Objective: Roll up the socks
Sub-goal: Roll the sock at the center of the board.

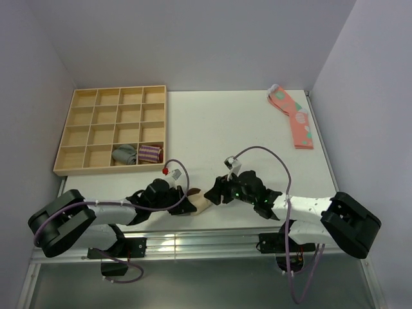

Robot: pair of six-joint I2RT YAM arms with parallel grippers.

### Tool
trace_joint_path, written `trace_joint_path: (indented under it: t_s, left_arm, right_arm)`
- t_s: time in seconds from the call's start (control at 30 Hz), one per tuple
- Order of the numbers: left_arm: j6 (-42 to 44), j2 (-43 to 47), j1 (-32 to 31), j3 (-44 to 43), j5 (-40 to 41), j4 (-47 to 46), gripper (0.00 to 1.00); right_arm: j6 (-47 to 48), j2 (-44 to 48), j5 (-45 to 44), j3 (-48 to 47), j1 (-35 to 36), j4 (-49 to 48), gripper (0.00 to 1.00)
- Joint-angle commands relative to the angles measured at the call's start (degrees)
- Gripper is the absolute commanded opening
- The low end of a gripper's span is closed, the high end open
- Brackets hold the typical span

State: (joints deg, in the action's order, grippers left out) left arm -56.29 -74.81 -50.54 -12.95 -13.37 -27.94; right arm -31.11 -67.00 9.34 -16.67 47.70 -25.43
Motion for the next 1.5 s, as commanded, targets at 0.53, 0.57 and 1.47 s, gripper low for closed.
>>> trace_joint_path:
  t_s: [0.53, 0.57, 1.47]
  left_arm:
    - [-0.7, -2.2, 6.2, -1.6, -14.3, 7.0, 0.0]
    - [-0.7, -2.4, 6.2, -1.6, -14.5, 6.9, 0.0]
    - [6.5, 12.6, 6.2, -3.2, 4.8, 15.9, 0.46]
  right_arm:
    - [3.3, -9.6, 1.6, 1.3, 5.3, -18.4, 0.64]
    - [3.4, -10.2, 1.0, 0.9, 5.7, -18.3, 0.64]
    - [-2.4, -18.2, -8.8, -16.2, 8.1, 22.5, 0.0]
